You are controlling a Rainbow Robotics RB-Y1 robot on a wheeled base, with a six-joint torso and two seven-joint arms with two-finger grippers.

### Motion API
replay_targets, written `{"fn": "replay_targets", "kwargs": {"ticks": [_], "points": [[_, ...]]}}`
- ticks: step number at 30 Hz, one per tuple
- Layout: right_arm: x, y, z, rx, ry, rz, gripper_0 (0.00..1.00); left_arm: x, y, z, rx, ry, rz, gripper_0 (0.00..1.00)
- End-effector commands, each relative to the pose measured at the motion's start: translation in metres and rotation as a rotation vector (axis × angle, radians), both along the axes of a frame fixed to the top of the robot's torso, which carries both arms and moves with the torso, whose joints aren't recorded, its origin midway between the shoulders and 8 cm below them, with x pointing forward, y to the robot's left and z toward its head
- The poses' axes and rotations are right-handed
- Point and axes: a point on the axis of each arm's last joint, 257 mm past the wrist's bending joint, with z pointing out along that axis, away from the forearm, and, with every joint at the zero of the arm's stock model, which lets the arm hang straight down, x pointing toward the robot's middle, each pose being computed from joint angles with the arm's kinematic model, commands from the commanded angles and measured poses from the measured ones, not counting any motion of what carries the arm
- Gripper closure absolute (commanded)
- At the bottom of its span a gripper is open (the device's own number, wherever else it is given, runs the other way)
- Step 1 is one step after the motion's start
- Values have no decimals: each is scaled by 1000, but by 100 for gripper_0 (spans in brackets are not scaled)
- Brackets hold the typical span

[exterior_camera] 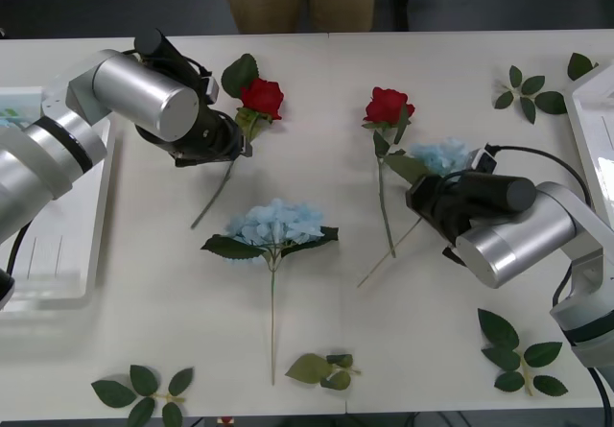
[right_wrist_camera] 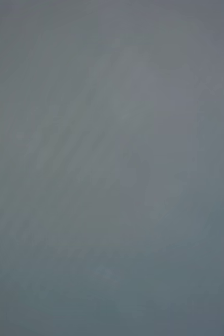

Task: Place the red flowers into the right box and the blue flowers into the left box. If a person shows an open palm, hand one flower to the person first, then continue sorting.

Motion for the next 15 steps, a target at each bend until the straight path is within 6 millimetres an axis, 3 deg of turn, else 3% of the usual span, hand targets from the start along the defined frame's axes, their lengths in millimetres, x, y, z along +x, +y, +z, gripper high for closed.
{"fn": "replay_targets", "kwargs": {"ticks": [1, 5, 6, 9, 15], "points": [[1, 11, 87, -19, -133, 135, 100, 29, -31, 30, 9, -44, 31, 0], [-8, 24, 131, 13, -192, 223, 100, 38, -37, 32, 4, -50, 51, 0], [-11, 33, 149, 37, -226, 264, 100, 40, -40, 32, 1, -53, 54, 0], [-14, 52, 176, 76, -290, 335, 100, 41, -41, 29, 7, -54, 58, 0], [-15, 97, 243, 159, -513, 489, 100, 39, -26, 8, 117, -67, 36, 0]]}}
